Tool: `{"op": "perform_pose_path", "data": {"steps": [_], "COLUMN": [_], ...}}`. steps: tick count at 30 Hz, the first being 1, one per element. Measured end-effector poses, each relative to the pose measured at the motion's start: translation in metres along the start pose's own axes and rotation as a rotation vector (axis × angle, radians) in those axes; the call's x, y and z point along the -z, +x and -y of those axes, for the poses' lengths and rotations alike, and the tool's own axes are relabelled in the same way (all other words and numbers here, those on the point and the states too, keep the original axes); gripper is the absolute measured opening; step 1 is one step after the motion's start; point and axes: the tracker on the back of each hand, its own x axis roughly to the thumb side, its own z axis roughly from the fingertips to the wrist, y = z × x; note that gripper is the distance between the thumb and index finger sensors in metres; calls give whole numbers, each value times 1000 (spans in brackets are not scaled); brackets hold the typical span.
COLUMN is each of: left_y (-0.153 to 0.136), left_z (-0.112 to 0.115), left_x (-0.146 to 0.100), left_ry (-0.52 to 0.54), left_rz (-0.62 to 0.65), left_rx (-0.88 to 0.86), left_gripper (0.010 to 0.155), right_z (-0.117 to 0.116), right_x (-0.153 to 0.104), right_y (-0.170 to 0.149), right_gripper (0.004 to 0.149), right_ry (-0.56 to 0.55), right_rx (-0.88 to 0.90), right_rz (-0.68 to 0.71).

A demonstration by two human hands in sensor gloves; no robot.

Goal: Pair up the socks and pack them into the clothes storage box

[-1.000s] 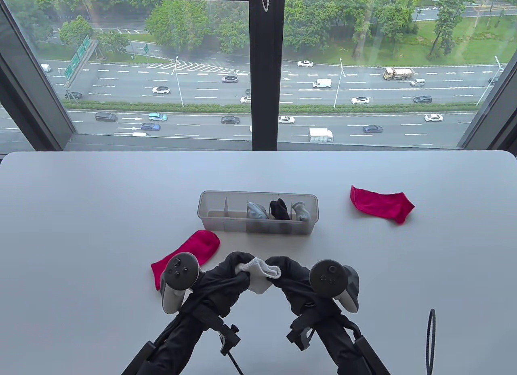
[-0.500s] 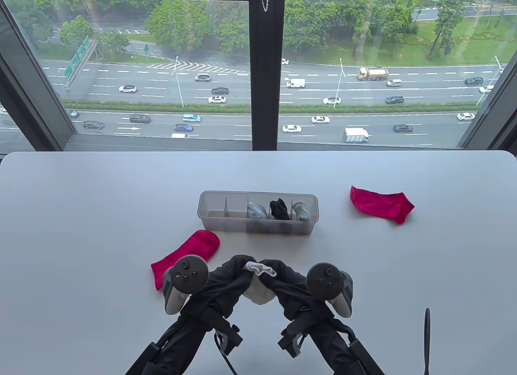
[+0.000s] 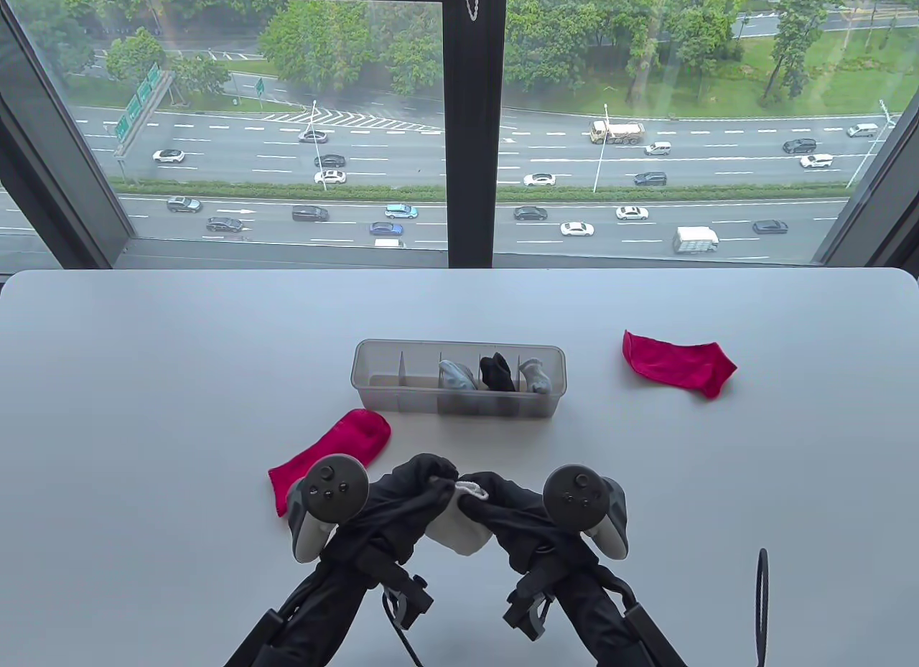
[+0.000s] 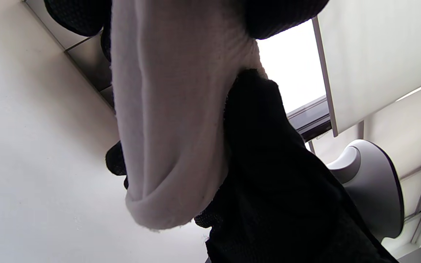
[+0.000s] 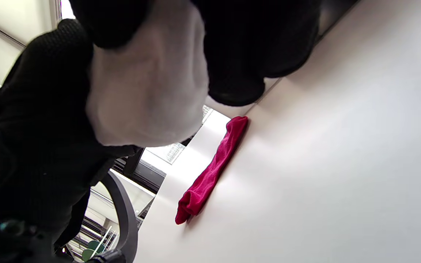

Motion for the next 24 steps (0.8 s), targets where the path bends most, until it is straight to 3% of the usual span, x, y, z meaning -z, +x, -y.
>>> {"op": "perform_pose_path", "data": {"steps": [2,3,5,6,8,9,10,13,16,20,22,24], "left_y": [-9,-11,-15,-15,-10,-8,-4,5,15,33,39,43], "left_z": [-12,-17,-22,-18,-5,-1,1,0,-16,-38,-47,-54], "left_x": [-5,-6,-4,-1,4,6,6,4,-3,6,26,50], "left_ry": [160,174,42,-122,-304,-279,-136,-74,167,384,411,448], "left_rz": [-18,-35,-9,-14,-43,-27,10,-23,-8,21,-21,-81], "left_rx": [-123,-165,-185,-175,-127,-88,-13,99,323,583,617,656], "left_gripper": [38,38,54,66,68,57,50,46,47,48,48,48], "right_z": [-1,2,7,9,9,9,10,20,43,62,65,65], "right_x": [-1,-1,-2,-2,-1,-1,-2,-6,-14,-22,-22,-22], "right_y": [-2,-5,-9,-9,-7,-7,-7,-13,-19,-19,-18,-17], "right_gripper": [45,45,45,45,45,45,46,48,49,60,64,66], "right_ry": [17,-15,-45,-69,-78,-73,-91,-184,-363,-219,-161,-149], "right_rx": [-30,-52,8,77,145,144,110,24,-124,-687,-883,-959], "right_rz": [-28,-29,-44,-44,-44,-42,-56,-109,-218,-347,-376,-383]}}
